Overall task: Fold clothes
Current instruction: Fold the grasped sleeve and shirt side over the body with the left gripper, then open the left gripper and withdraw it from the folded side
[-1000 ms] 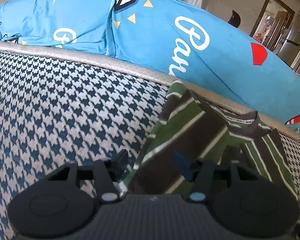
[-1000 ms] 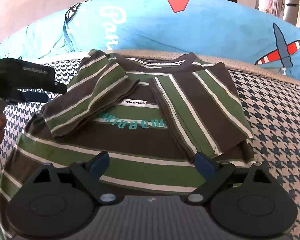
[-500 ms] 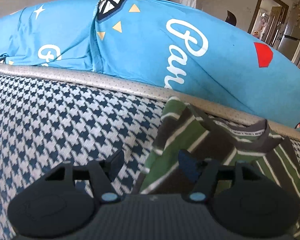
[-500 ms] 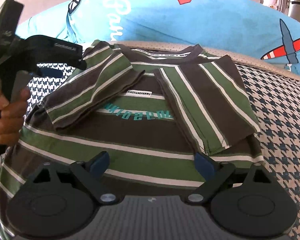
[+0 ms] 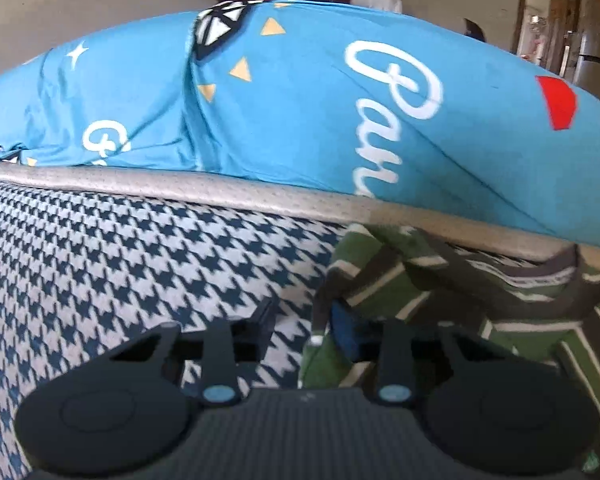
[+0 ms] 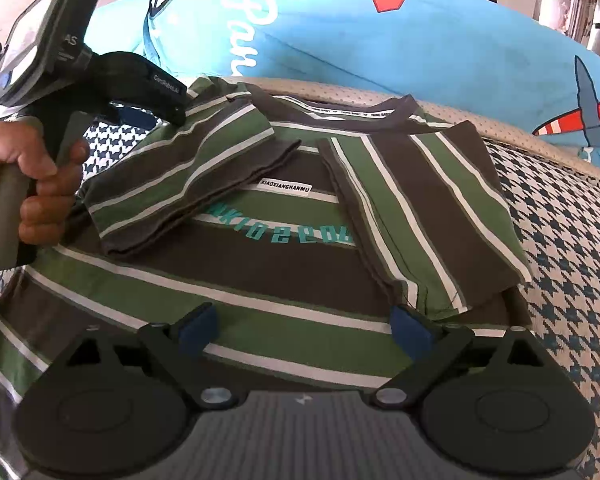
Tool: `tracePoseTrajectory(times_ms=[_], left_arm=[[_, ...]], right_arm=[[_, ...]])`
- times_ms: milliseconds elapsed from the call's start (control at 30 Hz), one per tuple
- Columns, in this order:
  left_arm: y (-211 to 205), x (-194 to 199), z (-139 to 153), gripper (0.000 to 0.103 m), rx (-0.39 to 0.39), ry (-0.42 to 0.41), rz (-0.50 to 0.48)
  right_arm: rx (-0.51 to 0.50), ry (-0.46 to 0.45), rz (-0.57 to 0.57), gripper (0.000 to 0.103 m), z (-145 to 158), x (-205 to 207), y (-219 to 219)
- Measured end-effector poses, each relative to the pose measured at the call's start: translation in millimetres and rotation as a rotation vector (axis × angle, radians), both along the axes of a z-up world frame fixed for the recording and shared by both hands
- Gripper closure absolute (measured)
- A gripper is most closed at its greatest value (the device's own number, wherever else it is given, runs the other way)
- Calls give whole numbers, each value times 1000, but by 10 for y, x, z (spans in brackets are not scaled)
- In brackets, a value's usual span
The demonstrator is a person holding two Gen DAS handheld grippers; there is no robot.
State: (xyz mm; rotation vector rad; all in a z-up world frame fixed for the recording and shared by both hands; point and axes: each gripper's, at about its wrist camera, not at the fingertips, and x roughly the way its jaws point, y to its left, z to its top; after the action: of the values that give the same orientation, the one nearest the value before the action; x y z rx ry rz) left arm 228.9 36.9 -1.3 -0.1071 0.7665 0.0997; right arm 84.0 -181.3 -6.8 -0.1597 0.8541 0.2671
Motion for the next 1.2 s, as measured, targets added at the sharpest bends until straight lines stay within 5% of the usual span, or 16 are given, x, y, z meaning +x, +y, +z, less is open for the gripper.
tracePoseTrajectory(times_ms=[500, 767, 1033, 1200], left_arm=[[119, -40, 31, 59, -10, -20, 73], [-109, -381, 203, 39, -6, -30, -5], [-242, -755, 149, 31, -35, 67, -69], [-379, -1004, 93, 23, -5, 101, -114]], right_arm=[[0, 4, 9, 7, 8, -11, -20], [87, -10, -20, 8, 114, 54, -126], [134, -119, -90, 8, 315, 73, -292], [172, -72, -172, 8, 255, 173, -402]])
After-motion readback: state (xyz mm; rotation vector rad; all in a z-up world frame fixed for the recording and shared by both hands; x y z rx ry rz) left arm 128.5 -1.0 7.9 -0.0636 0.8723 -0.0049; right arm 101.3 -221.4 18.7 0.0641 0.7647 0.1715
